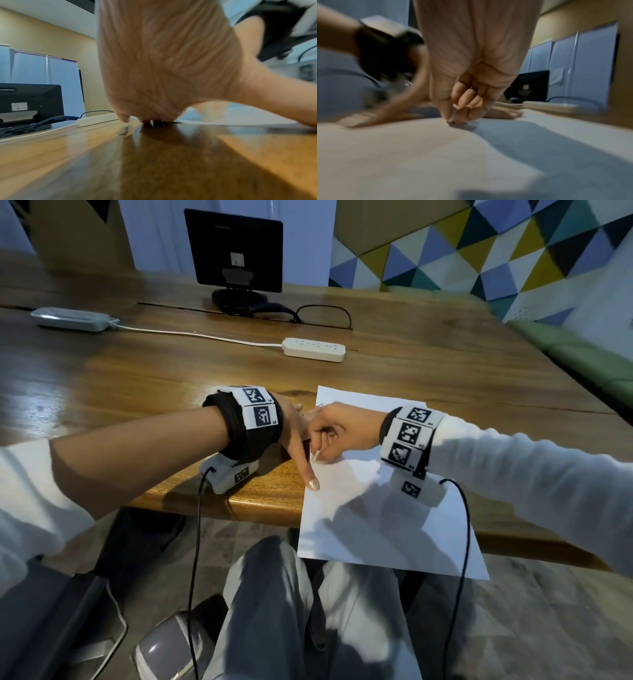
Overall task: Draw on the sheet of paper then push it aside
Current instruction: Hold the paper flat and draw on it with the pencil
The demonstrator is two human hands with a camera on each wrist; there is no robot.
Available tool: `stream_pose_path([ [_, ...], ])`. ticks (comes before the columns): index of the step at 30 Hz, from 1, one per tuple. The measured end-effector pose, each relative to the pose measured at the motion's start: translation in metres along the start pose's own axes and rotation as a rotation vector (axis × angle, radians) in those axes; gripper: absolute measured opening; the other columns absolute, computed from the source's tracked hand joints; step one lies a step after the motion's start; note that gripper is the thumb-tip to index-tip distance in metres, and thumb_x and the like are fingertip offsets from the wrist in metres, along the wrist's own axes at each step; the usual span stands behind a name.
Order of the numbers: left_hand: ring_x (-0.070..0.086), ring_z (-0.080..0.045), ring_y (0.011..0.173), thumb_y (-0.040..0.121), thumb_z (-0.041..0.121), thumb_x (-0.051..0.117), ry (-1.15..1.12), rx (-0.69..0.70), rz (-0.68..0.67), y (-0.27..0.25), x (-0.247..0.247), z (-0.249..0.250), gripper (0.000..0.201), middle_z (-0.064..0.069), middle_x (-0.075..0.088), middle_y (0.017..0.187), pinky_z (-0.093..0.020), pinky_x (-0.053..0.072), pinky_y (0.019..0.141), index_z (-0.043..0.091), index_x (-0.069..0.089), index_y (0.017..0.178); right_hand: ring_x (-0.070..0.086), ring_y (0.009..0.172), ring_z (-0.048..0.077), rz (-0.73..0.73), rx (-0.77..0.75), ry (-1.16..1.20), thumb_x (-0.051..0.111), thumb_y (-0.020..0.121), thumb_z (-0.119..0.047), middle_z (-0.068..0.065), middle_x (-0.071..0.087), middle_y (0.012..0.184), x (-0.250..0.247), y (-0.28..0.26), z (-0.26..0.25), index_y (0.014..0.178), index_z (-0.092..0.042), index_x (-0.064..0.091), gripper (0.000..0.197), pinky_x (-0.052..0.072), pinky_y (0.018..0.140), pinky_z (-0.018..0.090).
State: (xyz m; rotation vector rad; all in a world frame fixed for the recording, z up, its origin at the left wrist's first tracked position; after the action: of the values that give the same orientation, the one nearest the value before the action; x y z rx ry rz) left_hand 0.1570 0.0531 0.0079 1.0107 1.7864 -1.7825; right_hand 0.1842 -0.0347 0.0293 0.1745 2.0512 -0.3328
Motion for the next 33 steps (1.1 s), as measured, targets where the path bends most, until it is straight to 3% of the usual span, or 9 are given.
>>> stream_pose_path([
  [3, -0.015, -0.027, 0.146, 0.044, 0.092, 0.055, 0.017, -0.031, 0.026, 0.005, -0.001, -0.001, 0.132, 0.002, -0.008, 0.160, -0.059, -0.005, 0.115, 0.037, -0.001, 0.150, 0.057, 0.063, 0.018, 0.074, 0.076, -0.032, 0.065, 0.073, 0.003, 0.012, 0.064, 0.068, -0.010, 0.003, 0.008, 0.076, 0.005, 0.063, 0.004, 0.054, 0.071, 0.039],
  [6, -0.020, -0.023, 0.144, 0.059, 0.083, 0.058, 0.007, -0.003, 0.033, 0.001, -0.001, -0.001, 0.122, 0.002, -0.014, 0.159, -0.055, -0.012, 0.115, 0.034, -0.006, 0.150, 0.058, 0.061, 0.018, -0.060, 0.000, -0.017, 0.067, 0.075, 0.003, 0.024, 0.065, 0.072, 0.002, -0.007, -0.004, 0.078, 0.005, 0.064, 0.005, 0.050, 0.063, 0.027],
  [10, -0.017, -0.023, 0.145, 0.063, 0.077, 0.062, 0.007, -0.011, 0.038, 0.002, -0.003, 0.002, 0.126, 0.001, -0.017, 0.158, -0.053, -0.009, 0.117, 0.029, -0.016, 0.149, 0.057, 0.054, 0.005, 0.030, 0.071, -0.003, 0.069, 0.076, 0.001, -0.002, 0.061, 0.061, -0.013, -0.003, 0.015, 0.079, 0.001, 0.065, 0.006, 0.049, 0.061, 0.020],
  [13, -0.018, -0.022, 0.145, 0.065, 0.076, 0.061, 0.010, -0.015, 0.044, 0.002, -0.003, -0.001, 0.124, -0.002, -0.017, 0.158, -0.053, -0.010, 0.117, 0.026, -0.015, 0.150, 0.057, 0.059, 0.010, -0.002, 0.073, -0.028, 0.066, 0.075, 0.003, -0.001, 0.059, 0.063, -0.010, -0.005, 0.010, 0.078, 0.002, 0.064, 0.004, 0.049, 0.063, 0.022],
  [16, -0.021, -0.020, 0.144, 0.065, 0.075, 0.063, 0.020, 0.015, 0.061, 0.001, -0.004, 0.001, 0.123, -0.002, -0.019, 0.158, -0.053, -0.009, 0.117, 0.028, -0.011, 0.150, 0.055, 0.053, -0.001, -0.138, 0.040, -0.011, 0.070, 0.077, 0.000, -0.002, 0.060, 0.064, -0.003, -0.013, 0.005, 0.079, -0.001, 0.064, 0.006, 0.045, 0.058, 0.012],
  [21, -0.023, -0.021, 0.143, 0.061, 0.075, 0.065, 0.016, 0.006, 0.069, 0.003, -0.005, 0.000, 0.136, -0.002, -0.029, 0.155, -0.052, -0.009, 0.117, 0.022, -0.026, 0.147, 0.048, 0.050, 0.003, 0.123, 0.115, -0.070, 0.061, 0.070, 0.009, -0.013, 0.053, 0.056, -0.023, 0.000, 0.021, 0.075, 0.003, 0.065, 0.009, 0.040, 0.054, 0.015],
  [25, -0.028, -0.020, 0.141, 0.063, 0.072, 0.067, 0.027, -0.006, 0.070, 0.003, -0.005, 0.000, 0.136, -0.003, -0.034, 0.152, -0.050, -0.010, 0.117, 0.021, -0.028, 0.146, 0.058, 0.049, 0.003, -0.141, 0.078, 0.084, 0.070, 0.075, 0.005, 0.001, 0.062, 0.059, -0.006, -0.016, 0.014, 0.078, -0.001, 0.063, 0.009, 0.047, 0.055, 0.014],
  [30, -0.023, -0.020, 0.143, 0.063, 0.075, 0.064, 0.034, -0.004, 0.046, 0.003, -0.005, 0.001, 0.134, -0.001, -0.028, 0.155, -0.049, -0.011, 0.117, 0.022, -0.025, 0.147, 0.052, 0.051, 0.005, 0.078, 0.121, -0.056, 0.064, 0.072, 0.007, -0.009, 0.055, 0.055, -0.019, -0.002, 0.020, 0.076, 0.000, 0.065, 0.008, 0.044, 0.058, 0.022],
  [33, -0.025, -0.019, 0.143, 0.065, 0.071, 0.067, 0.013, 0.002, 0.055, 0.001, -0.005, 0.002, 0.132, -0.001, -0.030, 0.154, -0.050, -0.011, 0.117, 0.023, -0.025, 0.146, 0.057, 0.051, 0.005, -0.100, 0.082, -0.001, 0.068, 0.074, 0.005, -0.006, 0.059, 0.056, -0.008, -0.012, 0.011, 0.077, -0.002, 0.063, 0.009, 0.047, 0.056, 0.016],
])
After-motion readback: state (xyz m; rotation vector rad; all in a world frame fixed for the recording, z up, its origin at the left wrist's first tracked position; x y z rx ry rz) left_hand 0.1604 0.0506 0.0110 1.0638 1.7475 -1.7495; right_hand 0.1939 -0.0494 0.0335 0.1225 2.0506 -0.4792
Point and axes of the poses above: each hand's wrist, its own y-axis towards the middle knuckle, its own x-axis out of the palm, z = x × y, the point moved 4 cm from there along y, towards the middle knuckle
